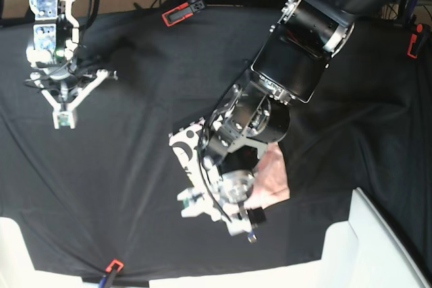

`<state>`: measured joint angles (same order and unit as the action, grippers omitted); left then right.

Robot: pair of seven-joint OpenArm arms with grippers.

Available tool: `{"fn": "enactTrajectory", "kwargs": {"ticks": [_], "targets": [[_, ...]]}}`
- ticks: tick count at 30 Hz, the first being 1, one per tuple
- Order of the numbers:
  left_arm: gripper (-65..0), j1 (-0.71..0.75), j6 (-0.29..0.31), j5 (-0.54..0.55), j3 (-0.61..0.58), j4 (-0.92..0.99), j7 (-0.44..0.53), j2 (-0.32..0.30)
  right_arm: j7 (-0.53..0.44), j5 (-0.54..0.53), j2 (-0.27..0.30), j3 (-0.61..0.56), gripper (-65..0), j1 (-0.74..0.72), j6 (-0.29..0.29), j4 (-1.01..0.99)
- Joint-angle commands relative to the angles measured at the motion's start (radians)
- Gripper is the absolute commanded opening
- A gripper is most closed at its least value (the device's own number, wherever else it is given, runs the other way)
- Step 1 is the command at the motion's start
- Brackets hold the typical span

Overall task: Fold the T-shirt properly
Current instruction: 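Lay the flipped shirt down with the left gripper and smooth it, then release the shirt and raise the left gripper away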

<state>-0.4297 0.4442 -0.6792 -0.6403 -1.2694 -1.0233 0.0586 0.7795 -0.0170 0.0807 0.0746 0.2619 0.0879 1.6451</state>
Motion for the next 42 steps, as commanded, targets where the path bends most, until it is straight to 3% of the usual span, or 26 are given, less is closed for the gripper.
{"fn": "enactTrajectory", "kwargs": {"ticks": [1, 6, 9, 12, 15, 22, 24, 27, 29, 34, 42], "targets": [[-22.3, -0.036, -0.011, -0.026, 0.018, -0.031, -0.005, 0.002, -0.012, -0.002, -0.014, 0.009, -59.8, -0.009, 0.034, 0.017], [-22.3, -0.042, -0.012, -0.129, 0.063, -0.029, 0.002, -0.027, -0.012, -0.002, -0.034, 0.009, -59.8, -0.008, 0.158, 0.023], [-22.3, -0.034, -0.012, -0.190, 0.129, -0.051, 0.002, -0.033, -0.010, -0.037, -0.060, 0.020, -59.6, -0.006, 0.267, 0.034], [-22.3, -0.030, -0.012, -0.192, 0.234, -0.092, 0.002, -0.047, 0.030, -0.200, -0.083, 0.097, -59.3, -0.003, 0.402, 0.060], [-22.5, 0.010, -0.009, -0.192, 0.331, -0.178, 0.002, -0.047, 0.119, -0.398, -0.089, 0.199, -56.7, -0.020, 0.488, 0.054], [-23.5, 0.196, -0.009, -0.190, 0.483, -0.439, -0.002, -0.044, 0.205, -0.805, -0.081, 0.298, -26.8, -0.042, 0.497, -0.082], [-29.1, 0.266, -0.009, -0.190, 0.531, -0.478, 0.001, -0.046, 0.206, -0.871, -0.080, 0.296, -21.0, -0.051, 0.499, -0.159], [-51.6, 0.361, -0.009, -0.190, 0.621, -0.494, 0.002, -0.049, 0.208, -0.907, -0.080, 0.290, -19.0, -0.079, 0.500, -0.234], [-61.1, 0.423, -0.009, -0.190, 0.698, -0.496, 0.004, -0.049, 0.208, -0.907, -0.081, 0.276, -18.9, -0.094, 0.500, -0.256], [-63.0, 0.567, -0.009, -0.190, 0.864, -0.494, 0.007, -0.049, 0.200, -0.909, -0.085, 0.147, -18.6, -0.141, 0.502, -0.276], [-63.2, 0.748, -0.012, -0.198, 0.903, -0.448, 0.100, -0.098, 0.143, -0.911, -0.120, 0.073, -13.3, -0.189, 0.502, -0.277]]}}
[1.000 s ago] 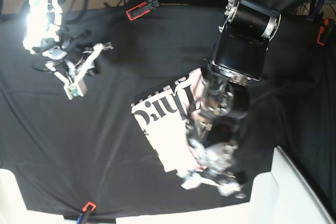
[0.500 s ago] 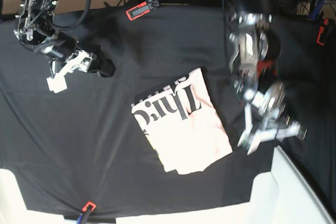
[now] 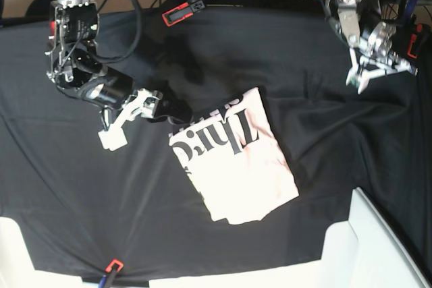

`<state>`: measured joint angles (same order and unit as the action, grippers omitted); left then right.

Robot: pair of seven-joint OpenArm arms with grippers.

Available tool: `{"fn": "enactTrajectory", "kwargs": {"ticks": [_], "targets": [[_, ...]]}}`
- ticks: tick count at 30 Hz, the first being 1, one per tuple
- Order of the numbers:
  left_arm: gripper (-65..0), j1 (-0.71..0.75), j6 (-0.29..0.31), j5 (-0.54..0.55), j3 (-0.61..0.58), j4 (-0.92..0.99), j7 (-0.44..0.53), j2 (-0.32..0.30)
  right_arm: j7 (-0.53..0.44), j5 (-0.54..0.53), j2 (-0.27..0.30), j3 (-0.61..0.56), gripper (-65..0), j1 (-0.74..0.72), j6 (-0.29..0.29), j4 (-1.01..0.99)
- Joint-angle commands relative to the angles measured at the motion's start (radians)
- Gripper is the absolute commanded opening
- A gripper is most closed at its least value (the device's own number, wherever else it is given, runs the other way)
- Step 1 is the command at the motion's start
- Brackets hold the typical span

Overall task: Fold the T-shirt properly
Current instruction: 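Release the shirt and raise the left gripper away, then grasp the shirt's lettered edge with the right gripper and drag it square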

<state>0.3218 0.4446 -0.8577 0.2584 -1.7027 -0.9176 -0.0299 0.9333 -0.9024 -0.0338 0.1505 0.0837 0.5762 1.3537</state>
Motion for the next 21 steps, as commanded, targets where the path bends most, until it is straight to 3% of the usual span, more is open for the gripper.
{"fn": "enactTrajectory", "kwargs": {"ticks": [1, 11, 21], "targets": [[-63.2, 0.003, -0.013, -0.019, 0.005, -0.007, -0.005, -0.012, -0.017, -0.025, -0.007, -0.005, -12.5, -0.011, 0.014, 0.013], [-63.2, 0.024, -0.013, -0.019, 0.005, 0.002, -0.005, -0.011, -0.078, -0.195, -0.002, -0.007, -11.3, -0.127, 0.014, -0.368], [-63.2, 0.026, -0.013, -0.019, 0.005, 0.002, -0.005, -0.011, -0.162, -0.202, -0.010, -0.009, -11.3, -0.204, 0.014, -0.463]]}}
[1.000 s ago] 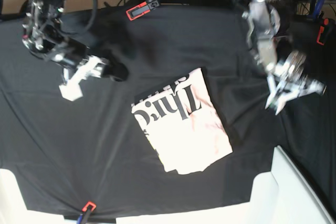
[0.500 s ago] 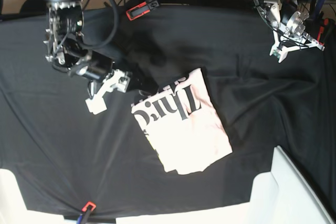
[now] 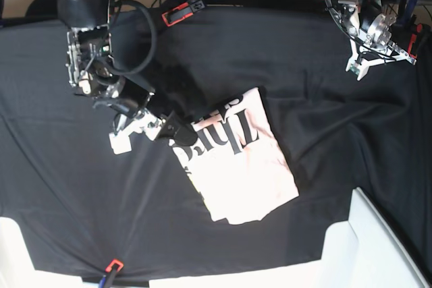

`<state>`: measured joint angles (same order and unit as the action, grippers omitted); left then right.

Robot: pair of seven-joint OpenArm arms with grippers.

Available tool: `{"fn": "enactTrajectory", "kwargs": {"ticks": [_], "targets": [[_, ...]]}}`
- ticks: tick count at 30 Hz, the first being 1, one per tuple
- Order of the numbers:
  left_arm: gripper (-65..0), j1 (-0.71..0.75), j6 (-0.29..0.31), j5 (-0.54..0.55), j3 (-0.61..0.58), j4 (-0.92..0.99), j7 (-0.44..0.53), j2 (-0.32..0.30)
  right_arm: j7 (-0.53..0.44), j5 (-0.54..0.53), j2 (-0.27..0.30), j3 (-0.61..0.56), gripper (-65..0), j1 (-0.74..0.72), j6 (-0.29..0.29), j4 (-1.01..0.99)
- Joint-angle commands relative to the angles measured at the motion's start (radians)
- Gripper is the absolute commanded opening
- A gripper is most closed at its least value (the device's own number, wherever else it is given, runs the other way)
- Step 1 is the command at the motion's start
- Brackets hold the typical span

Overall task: Fold the T-shirt properly
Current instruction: 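Grasp the shirt's lettered edge with the right gripper and drag it square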

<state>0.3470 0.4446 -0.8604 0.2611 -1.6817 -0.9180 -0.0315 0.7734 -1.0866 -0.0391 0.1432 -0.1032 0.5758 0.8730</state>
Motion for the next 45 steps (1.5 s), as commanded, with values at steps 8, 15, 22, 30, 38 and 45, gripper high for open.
{"fn": "enactTrajectory", "kwargs": {"ticks": [8, 15, 22, 30, 38, 45], "targets": [[-63.2, 0.001, -0.013, -0.016, 0.002, -0.019, -0.005, -0.006, -0.047, -0.017, -0.005, 0.006, -11.3, -0.097, 0.014, -0.170], [-63.2, 0.001, -0.013, -0.016, 0.002, -0.019, -0.006, -0.006, -0.084, -0.017, -0.020, 0.005, -11.6, -0.140, 0.014, -0.174], [-63.2, 0.001, -0.013, -0.016, 0.002, -0.019, -0.008, -0.006, -0.084, -0.017, -0.032, 0.000, -15.2, -0.146, 0.014, -0.174], [-63.2, -0.002, -0.013, -0.016, 0.002, -0.019, -0.008, -0.006, -0.075, -0.017, -0.032, -0.001, -60.4, -0.146, 0.013, -0.176], [-63.2, -0.001, -0.013, -0.016, 0.002, -0.018, -0.008, -0.008, -0.047, -0.019, -0.022, 0.025, -64.9, -0.140, 0.010, -0.176], [-63.2, -0.001, -0.013, -0.016, 0.002, -0.018, -0.008, -0.008, 0.028, -0.017, 0.018, 0.235, -64.9, -0.103, 0.006, -0.176]]}}
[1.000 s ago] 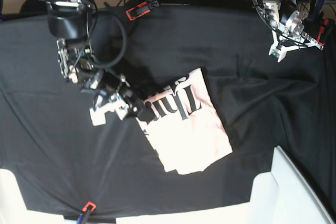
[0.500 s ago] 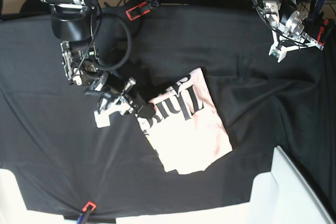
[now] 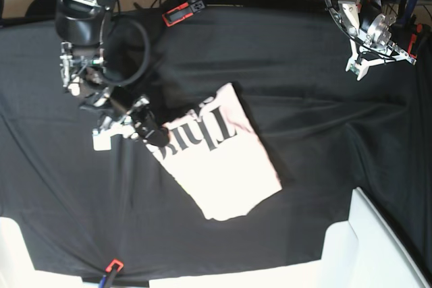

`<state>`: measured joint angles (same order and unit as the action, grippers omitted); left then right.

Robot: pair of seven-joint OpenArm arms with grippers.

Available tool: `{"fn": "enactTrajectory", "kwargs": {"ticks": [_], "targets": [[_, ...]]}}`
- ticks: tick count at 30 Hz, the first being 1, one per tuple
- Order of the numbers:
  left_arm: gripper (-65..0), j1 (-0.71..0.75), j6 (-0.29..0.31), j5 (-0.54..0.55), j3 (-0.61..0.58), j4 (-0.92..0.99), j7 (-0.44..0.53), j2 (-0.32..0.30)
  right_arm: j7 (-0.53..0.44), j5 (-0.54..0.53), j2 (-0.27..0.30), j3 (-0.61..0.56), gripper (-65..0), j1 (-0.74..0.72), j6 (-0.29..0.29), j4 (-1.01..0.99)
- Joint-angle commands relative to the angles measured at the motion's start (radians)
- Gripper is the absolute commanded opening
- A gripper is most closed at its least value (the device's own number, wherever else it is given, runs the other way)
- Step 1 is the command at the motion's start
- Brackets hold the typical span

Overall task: Fold the T-shirt properly
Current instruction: 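Grasp the shirt's lettered edge with the right gripper and drag it square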

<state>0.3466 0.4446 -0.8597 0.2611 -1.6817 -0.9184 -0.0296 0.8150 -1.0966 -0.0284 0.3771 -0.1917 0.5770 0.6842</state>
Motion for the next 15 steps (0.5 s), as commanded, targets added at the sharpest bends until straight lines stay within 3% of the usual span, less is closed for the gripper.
{"fn": "enactTrajectory", "kwargs": {"ticks": [1, 8, 15], "targets": [[-63.2, -0.001, -0.013, -0.017, 0.002, -0.018, -0.008, -0.010, 0.010, -0.007, 0.014, 0.026, -64.9, -0.010, 0.005, 0.013], [-63.2, -0.005, -0.013, -0.017, 0.002, -0.018, -0.008, -0.010, 0.100, -0.003, 0.022, 0.170, -64.9, 0.036, 0.005, 0.013], [-63.2, -0.004, -0.013, -0.019, 0.002, -0.018, -0.008, -0.010, 0.142, -0.006, 0.023, 0.233, -64.9, 0.100, 0.005, 0.021]]}}
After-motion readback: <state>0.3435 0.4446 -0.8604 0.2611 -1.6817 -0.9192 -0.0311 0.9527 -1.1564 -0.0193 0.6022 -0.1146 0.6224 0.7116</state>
